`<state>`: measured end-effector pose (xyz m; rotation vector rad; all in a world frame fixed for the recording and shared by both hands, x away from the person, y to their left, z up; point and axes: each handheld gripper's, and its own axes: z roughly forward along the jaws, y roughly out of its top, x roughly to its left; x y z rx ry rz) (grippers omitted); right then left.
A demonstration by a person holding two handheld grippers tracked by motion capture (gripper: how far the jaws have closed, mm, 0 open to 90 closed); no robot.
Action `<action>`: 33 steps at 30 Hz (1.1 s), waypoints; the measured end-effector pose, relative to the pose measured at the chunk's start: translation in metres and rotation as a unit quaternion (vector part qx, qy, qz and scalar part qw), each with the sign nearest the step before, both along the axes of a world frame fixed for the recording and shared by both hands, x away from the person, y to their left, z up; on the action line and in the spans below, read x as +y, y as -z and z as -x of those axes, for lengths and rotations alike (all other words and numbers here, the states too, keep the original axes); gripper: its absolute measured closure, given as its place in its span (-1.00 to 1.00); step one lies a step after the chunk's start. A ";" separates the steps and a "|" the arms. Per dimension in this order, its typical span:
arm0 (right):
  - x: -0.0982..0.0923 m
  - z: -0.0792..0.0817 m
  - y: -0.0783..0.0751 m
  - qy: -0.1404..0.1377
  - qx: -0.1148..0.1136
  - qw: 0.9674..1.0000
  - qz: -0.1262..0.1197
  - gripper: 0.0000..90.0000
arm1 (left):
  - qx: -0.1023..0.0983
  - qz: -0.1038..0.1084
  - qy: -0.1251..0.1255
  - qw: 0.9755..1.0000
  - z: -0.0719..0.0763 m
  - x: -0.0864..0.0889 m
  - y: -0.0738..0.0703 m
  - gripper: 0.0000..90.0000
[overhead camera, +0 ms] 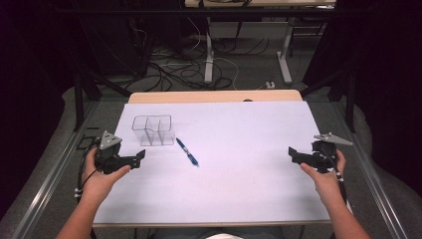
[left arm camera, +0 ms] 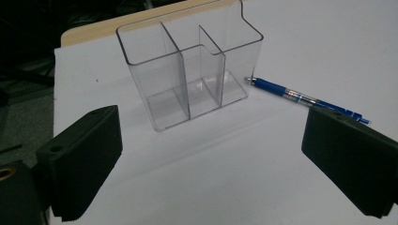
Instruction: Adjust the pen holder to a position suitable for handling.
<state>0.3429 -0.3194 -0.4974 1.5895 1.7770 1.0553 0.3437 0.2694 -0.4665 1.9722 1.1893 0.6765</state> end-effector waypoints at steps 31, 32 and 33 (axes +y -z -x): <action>0.000 -0.001 0.003 -0.005 0.007 1.000 0.004 -0.96 | -0.032 -0.241 0.166 0.956 -0.030 -0.043 -0.059 -0.23; 0.000 -0.001 0.003 -0.005 0.008 1.000 0.003 -0.96 | -0.031 -0.253 0.176 0.951 -0.032 -0.045 -0.059 -0.23; 0.000 -0.001 0.003 -0.005 0.009 1.000 0.003 -0.96 | -0.029 -0.266 0.186 0.945 -0.033 -0.046 -0.060 -0.22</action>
